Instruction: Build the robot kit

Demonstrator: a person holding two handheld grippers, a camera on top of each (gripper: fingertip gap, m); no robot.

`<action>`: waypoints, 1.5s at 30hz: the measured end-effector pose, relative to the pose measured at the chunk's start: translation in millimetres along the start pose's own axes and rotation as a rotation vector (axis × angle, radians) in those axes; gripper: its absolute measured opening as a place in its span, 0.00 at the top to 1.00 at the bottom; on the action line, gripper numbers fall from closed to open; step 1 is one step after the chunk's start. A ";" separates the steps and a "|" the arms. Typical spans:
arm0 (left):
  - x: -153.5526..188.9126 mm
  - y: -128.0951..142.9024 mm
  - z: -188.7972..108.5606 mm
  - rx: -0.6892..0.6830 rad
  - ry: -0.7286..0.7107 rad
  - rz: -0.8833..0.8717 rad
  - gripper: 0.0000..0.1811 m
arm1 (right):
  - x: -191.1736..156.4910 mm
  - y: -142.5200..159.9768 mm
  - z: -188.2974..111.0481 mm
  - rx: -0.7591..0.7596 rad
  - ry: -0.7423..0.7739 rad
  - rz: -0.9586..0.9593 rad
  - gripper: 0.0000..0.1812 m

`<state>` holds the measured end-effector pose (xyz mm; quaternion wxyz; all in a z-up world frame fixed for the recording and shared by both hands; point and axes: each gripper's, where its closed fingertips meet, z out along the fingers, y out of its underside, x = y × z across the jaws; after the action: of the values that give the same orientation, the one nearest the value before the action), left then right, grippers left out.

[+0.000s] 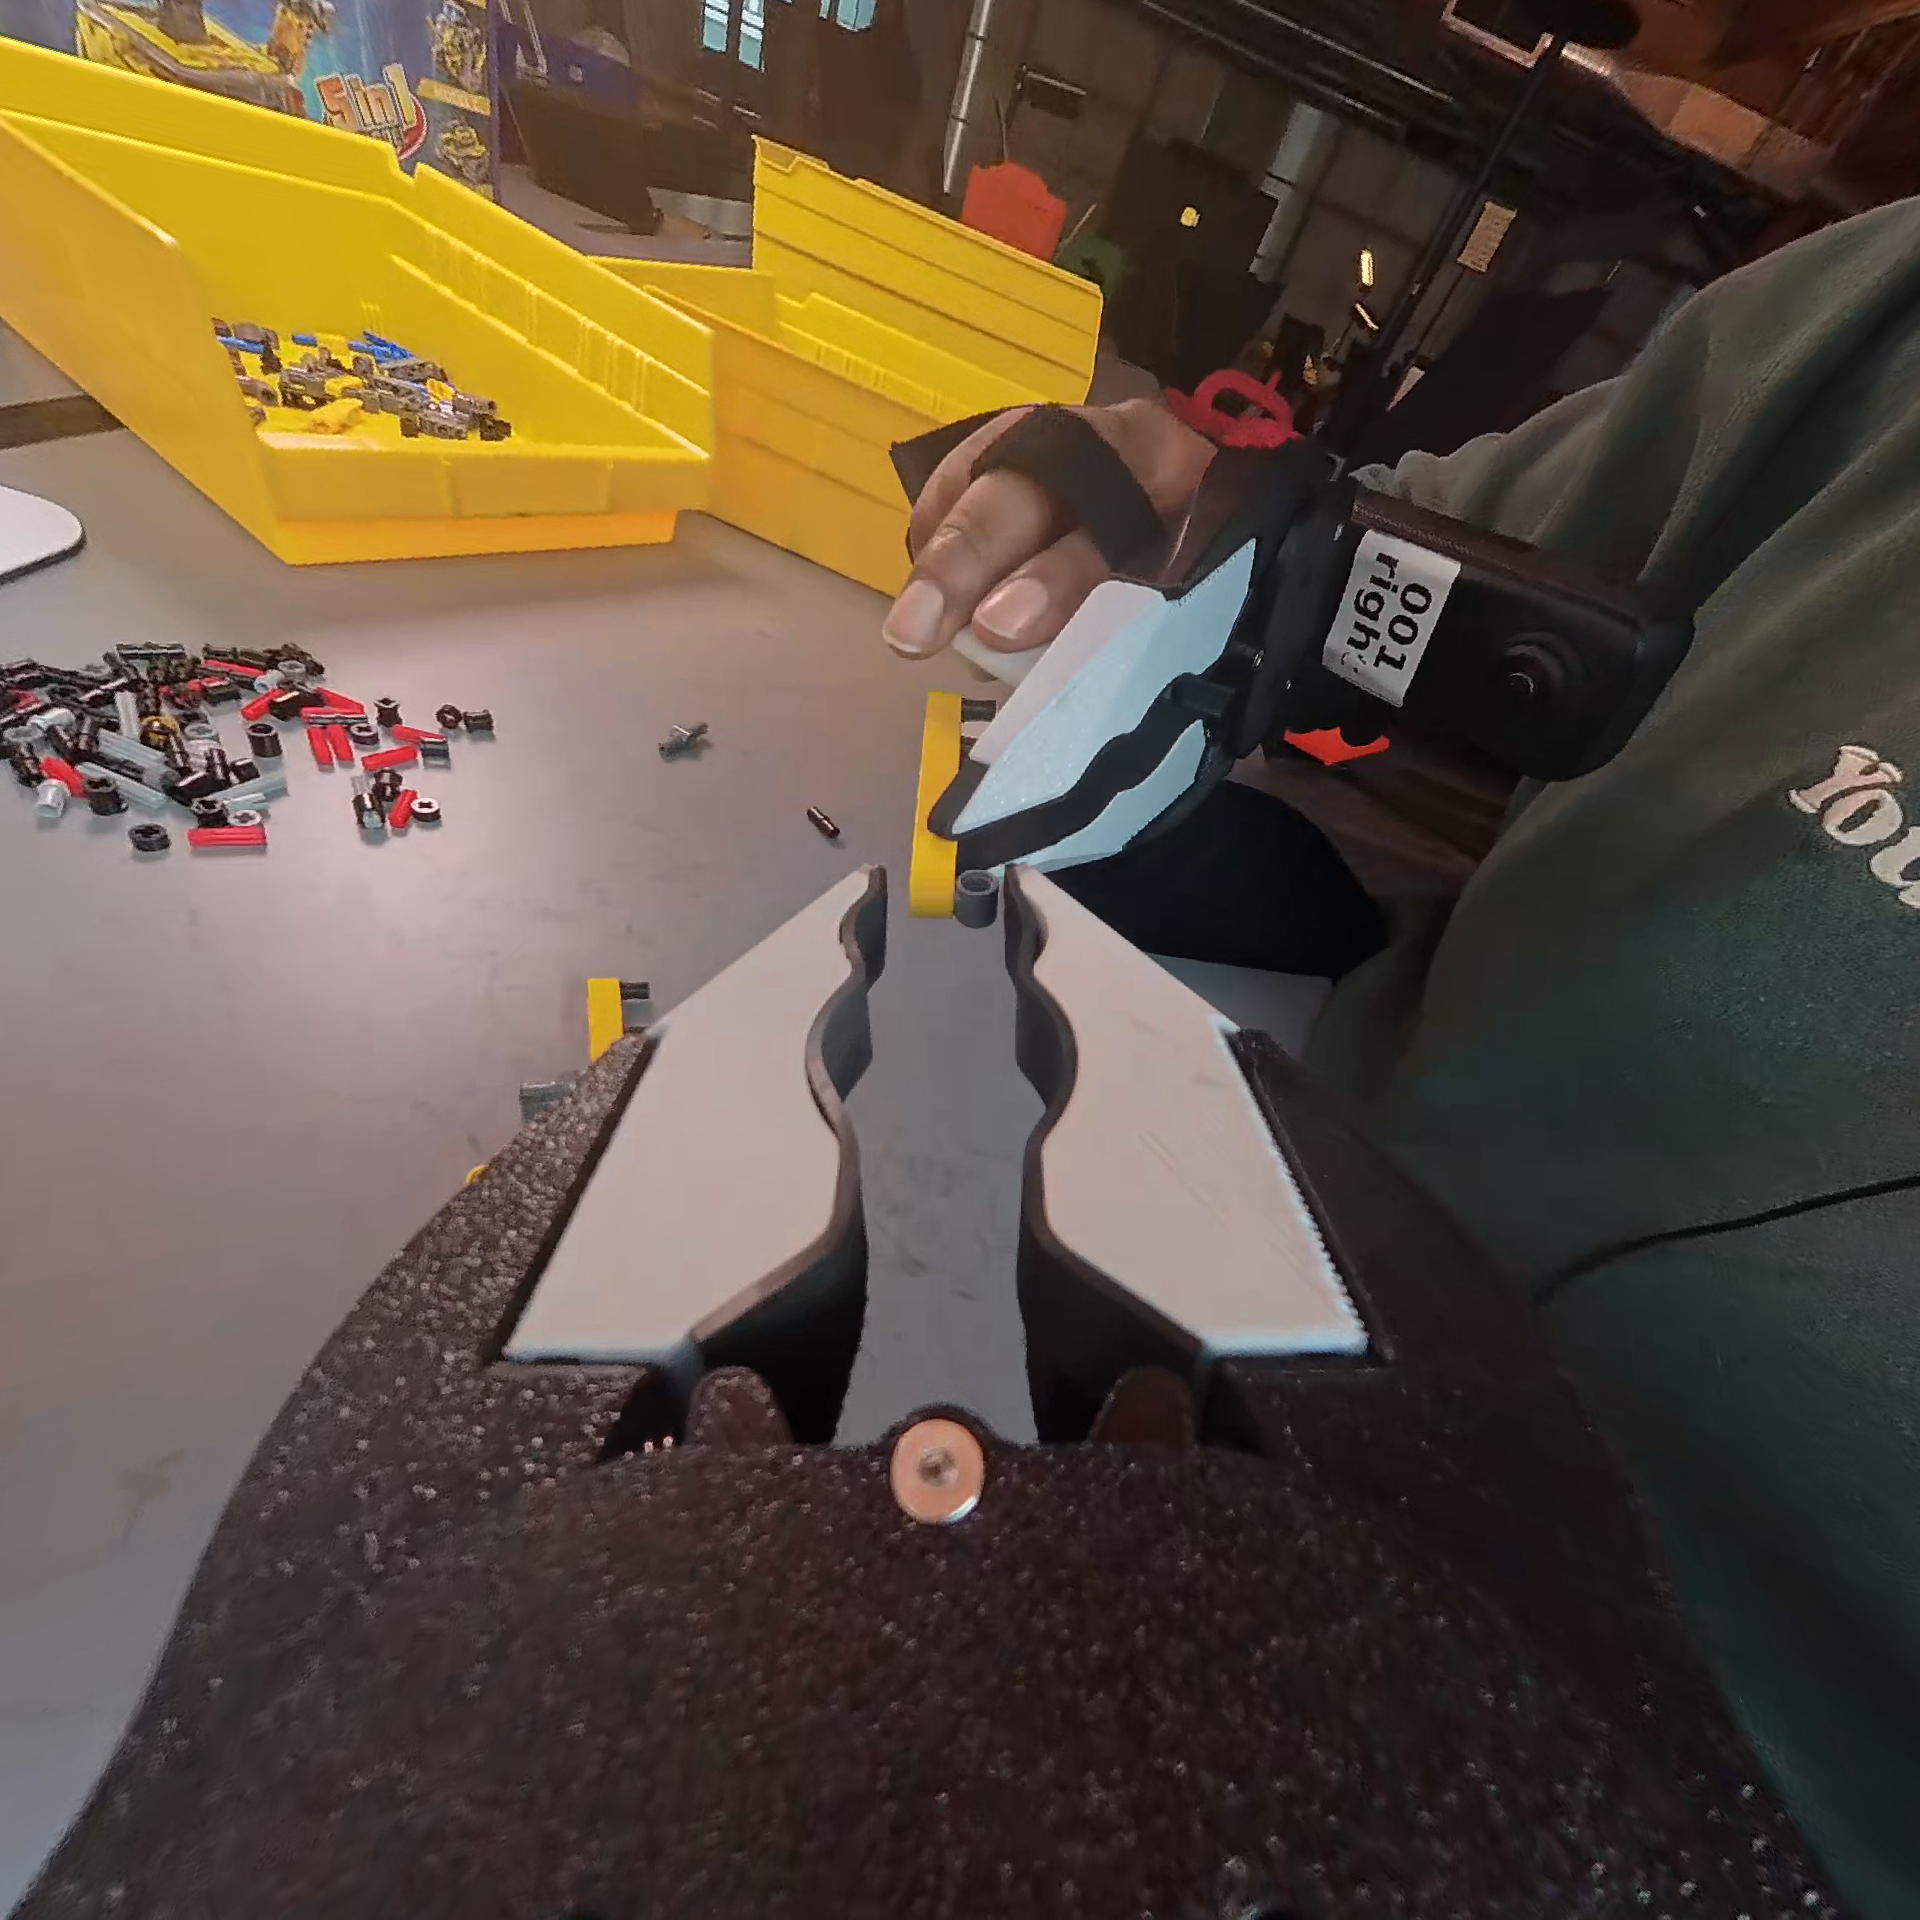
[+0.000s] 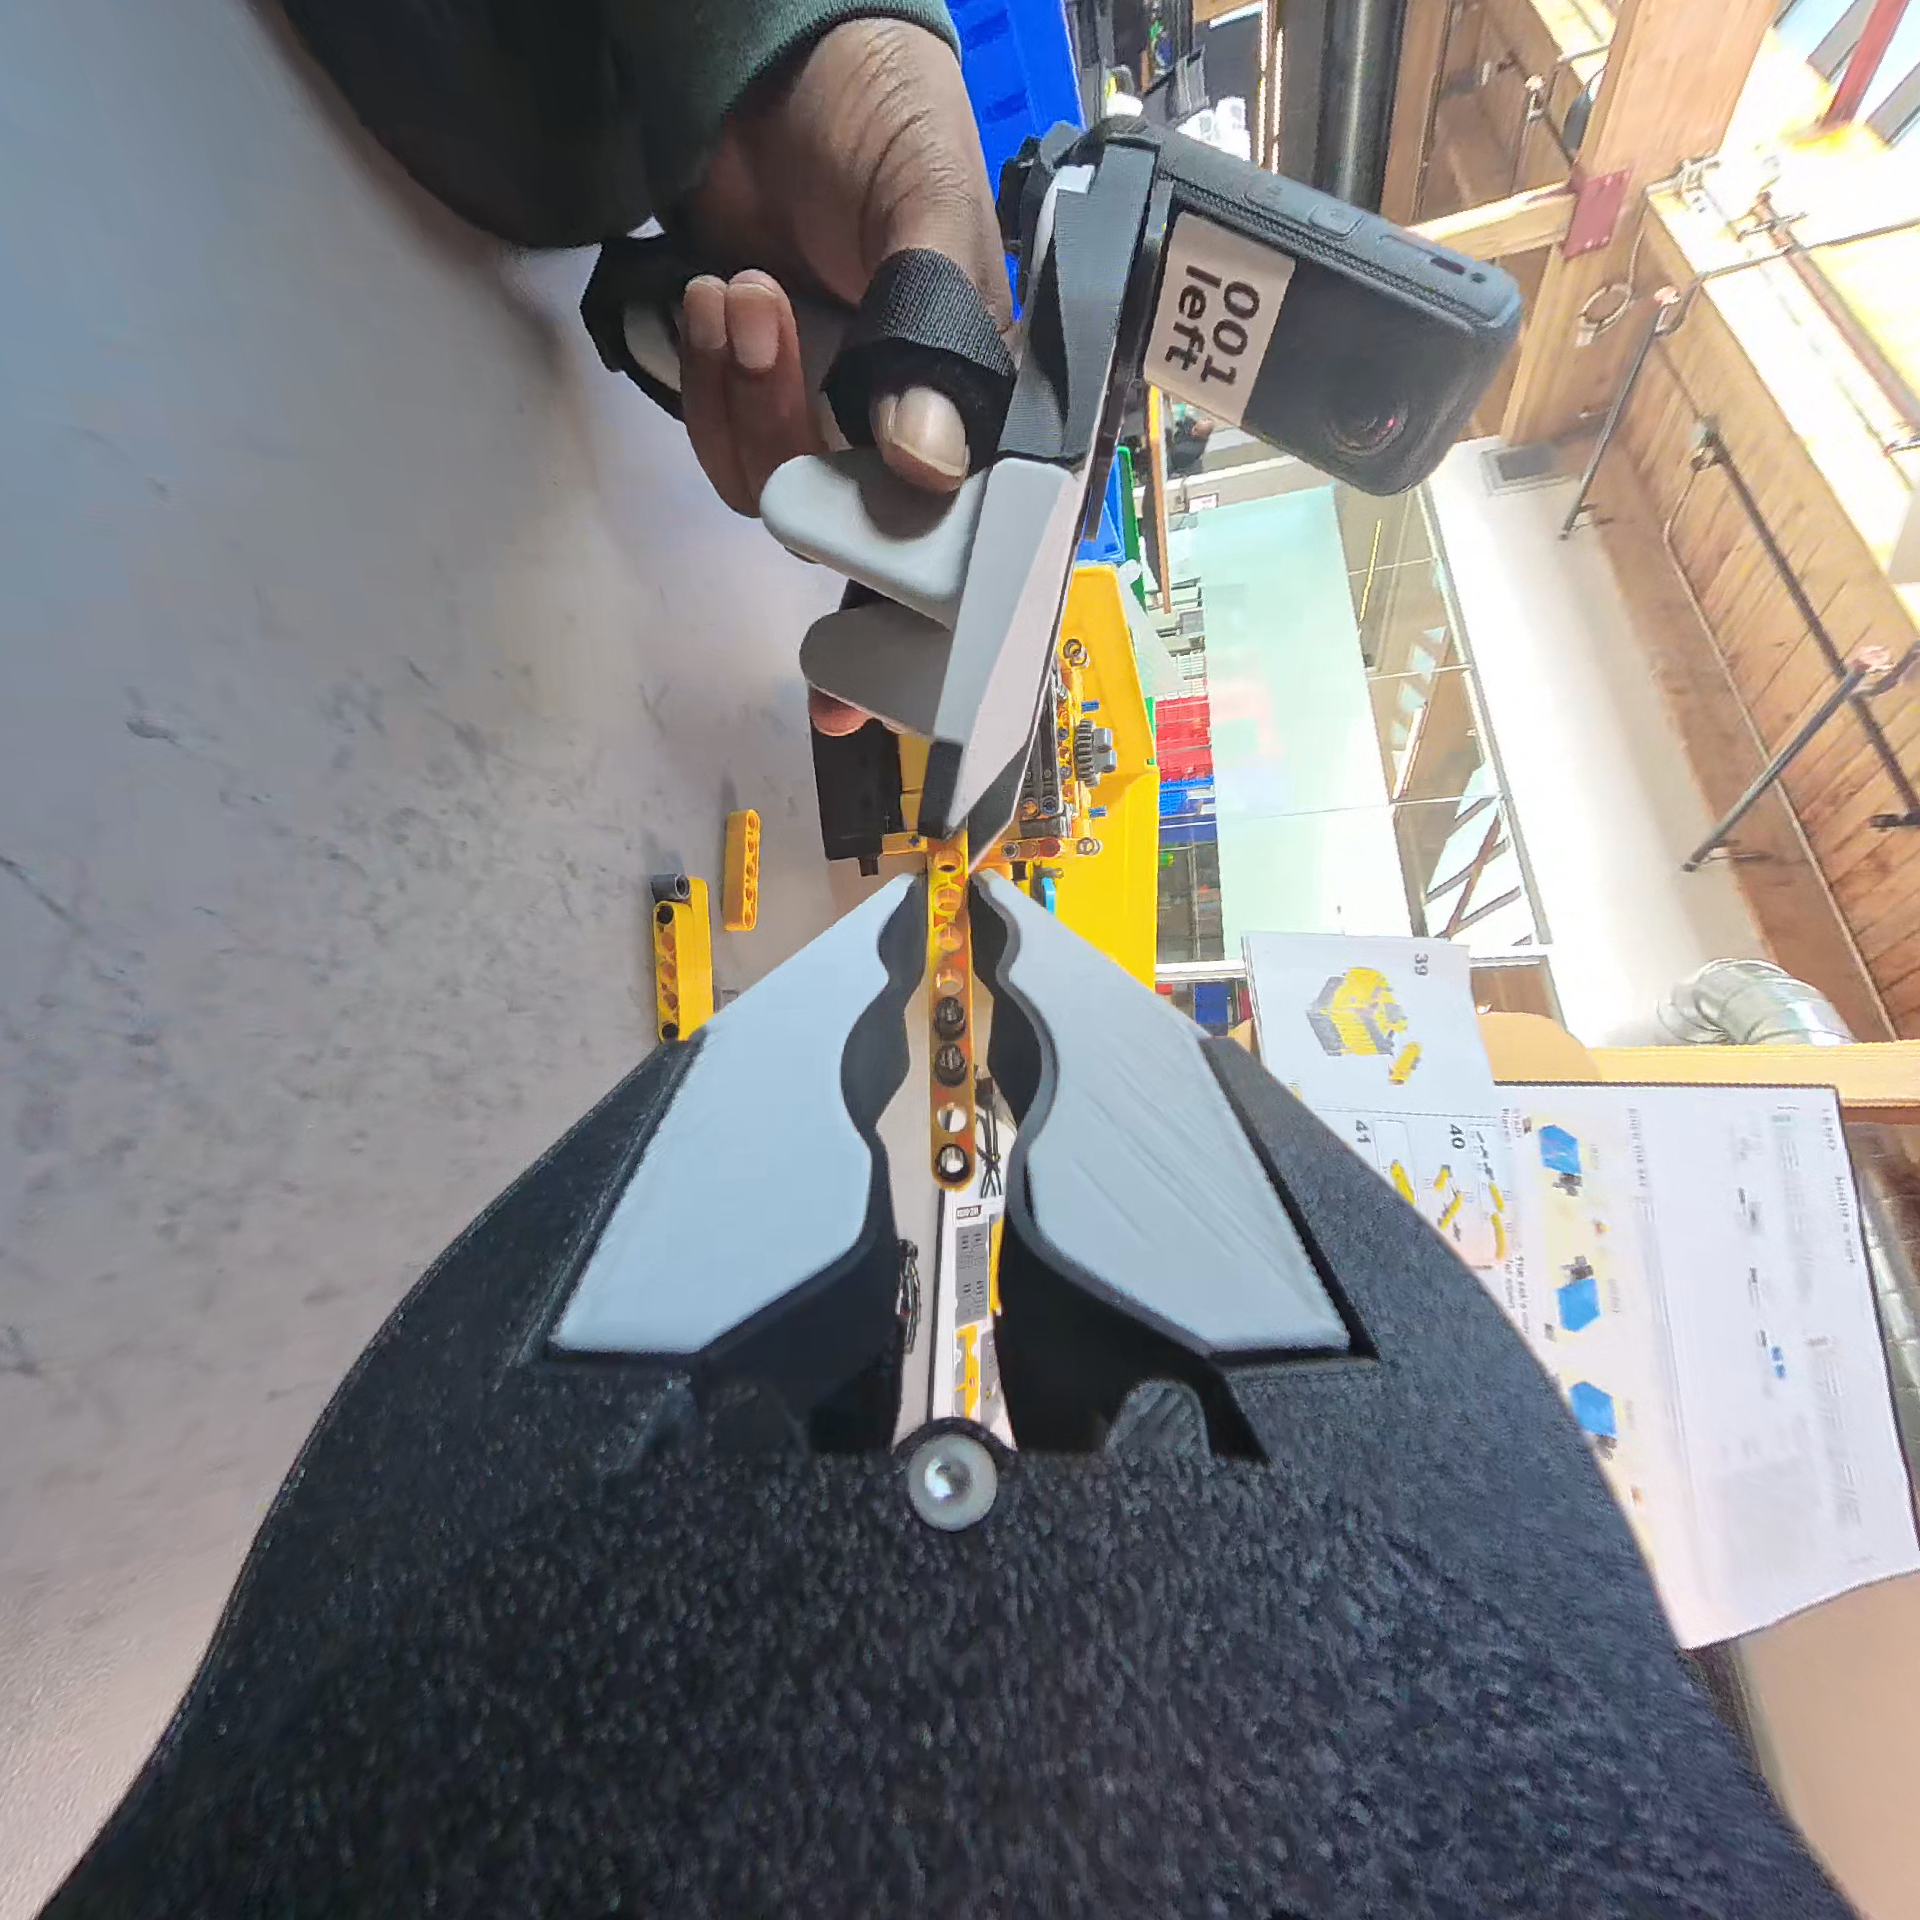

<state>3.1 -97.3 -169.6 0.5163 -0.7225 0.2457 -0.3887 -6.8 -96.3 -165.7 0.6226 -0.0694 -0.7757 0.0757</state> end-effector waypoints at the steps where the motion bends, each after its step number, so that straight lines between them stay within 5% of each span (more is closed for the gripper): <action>1: 0.8 -0.2 0.0 0.002 0.002 0.007 0.91 | -0.4 -0.7 -0.7 0.008 0.007 0.000 0.96; 6: -0.6 -2.9 0.8 -0.002 -0.058 0.122 0.92 | 2.5 1.0 -1.9 0.045 0.037 0.091 0.96; 14: -17.6 -8.2 -9.5 -0.034 -0.305 0.468 0.92 | 11.0 25.8 -8.5 0.144 -0.088 0.728 0.87; 25: -16.8 -7.6 -2.7 0.002 -0.258 0.376 0.92 | 2.3 41.7 -7.7 0.029 0.050 0.427 0.91; 29: -16.6 -4.9 -2.1 0.021 -0.169 0.197 0.91 | -3.7 40.1 -8.0 0.059 -0.045 0.563 0.92; 33: -22.8 22.7 2.7 -0.126 -0.148 0.149 0.91 | -32.7 42.6 -6.3 0.052 -0.273 0.752 0.93; 39: -32.8 70.7 4.3 -0.438 -0.223 0.304 0.91 | -76.2 45.4 2.3 -0.051 -0.402 0.655 0.92; 45: -37.4 91.6 1.7 -0.564 -0.244 0.339 0.91 | -88.2 45.4 -3.1 -0.073 -0.504 0.692 0.90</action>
<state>-12.9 -99.8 -267.2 0.3791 -0.8267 0.3965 -0.1251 15.8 -69.6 -258.6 0.3488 -0.3267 -0.8368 0.2672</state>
